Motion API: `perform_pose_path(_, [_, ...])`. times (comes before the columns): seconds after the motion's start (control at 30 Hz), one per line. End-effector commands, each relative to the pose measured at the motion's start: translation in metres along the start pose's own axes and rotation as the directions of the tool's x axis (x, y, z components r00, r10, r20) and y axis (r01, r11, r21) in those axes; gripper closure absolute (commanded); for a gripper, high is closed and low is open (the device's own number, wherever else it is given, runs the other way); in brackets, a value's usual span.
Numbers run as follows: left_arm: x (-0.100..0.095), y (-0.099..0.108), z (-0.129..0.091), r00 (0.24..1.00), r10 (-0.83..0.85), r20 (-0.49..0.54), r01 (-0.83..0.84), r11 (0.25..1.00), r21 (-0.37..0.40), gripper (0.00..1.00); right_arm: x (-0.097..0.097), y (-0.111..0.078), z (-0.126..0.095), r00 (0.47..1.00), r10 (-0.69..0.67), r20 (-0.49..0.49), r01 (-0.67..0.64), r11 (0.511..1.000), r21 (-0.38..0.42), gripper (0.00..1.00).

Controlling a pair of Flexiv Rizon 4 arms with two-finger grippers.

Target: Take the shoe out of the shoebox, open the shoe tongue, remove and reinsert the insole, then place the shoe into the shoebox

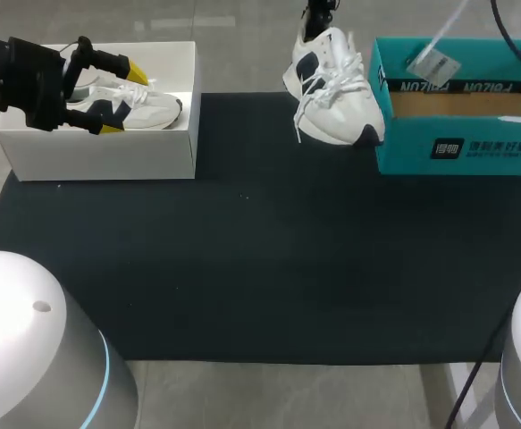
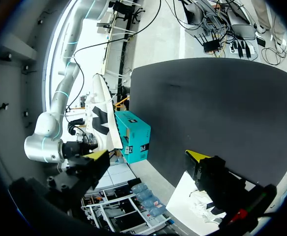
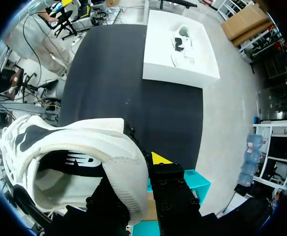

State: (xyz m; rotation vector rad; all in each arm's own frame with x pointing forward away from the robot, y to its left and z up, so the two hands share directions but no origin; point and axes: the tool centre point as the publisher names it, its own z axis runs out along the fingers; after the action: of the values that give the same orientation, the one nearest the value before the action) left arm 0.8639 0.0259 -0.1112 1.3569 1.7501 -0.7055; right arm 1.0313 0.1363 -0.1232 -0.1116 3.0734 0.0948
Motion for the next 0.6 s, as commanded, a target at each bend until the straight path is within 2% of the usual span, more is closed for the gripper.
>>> perform_pose_path(0.03, [-0.001, 0.001, 0.000, 1.000, 0.000, -0.005, 0.000, 1.000, 0.001, 0.00, 0.001, -0.001, -0.001, 1.000, 0.000, 0.001, 0.000, 1.000, -0.001, 1.00])
perform_pose_path(0.23, [-0.001, 0.001, 0.000, 1.000, 0.000, -0.005, 0.000, 1.000, 0.001, 0.00, 0.001, -0.001, -0.001, 1.000, 0.000, 0.001, 0.000, 1.000, -0.001, 1.00])
perform_pose_path(0.27, [-0.001, 0.001, 0.000, 1.000, 0.000, -0.005, 0.000, 1.000, 0.001, 0.00, 0.000, -0.007, -0.005, 1.000, 0.000, 0.004, 0.000, 1.000, 0.002, 1.00])
perform_pose_path(0.6, [-0.001, 0.001, 0.000, 1.000, 0.000, -0.005, 0.000, 1.000, 0.001, 0.00, -0.004, -0.095, -0.026, 0.996, 0.033, 0.085, -0.038, 0.998, 0.057, 1.00])
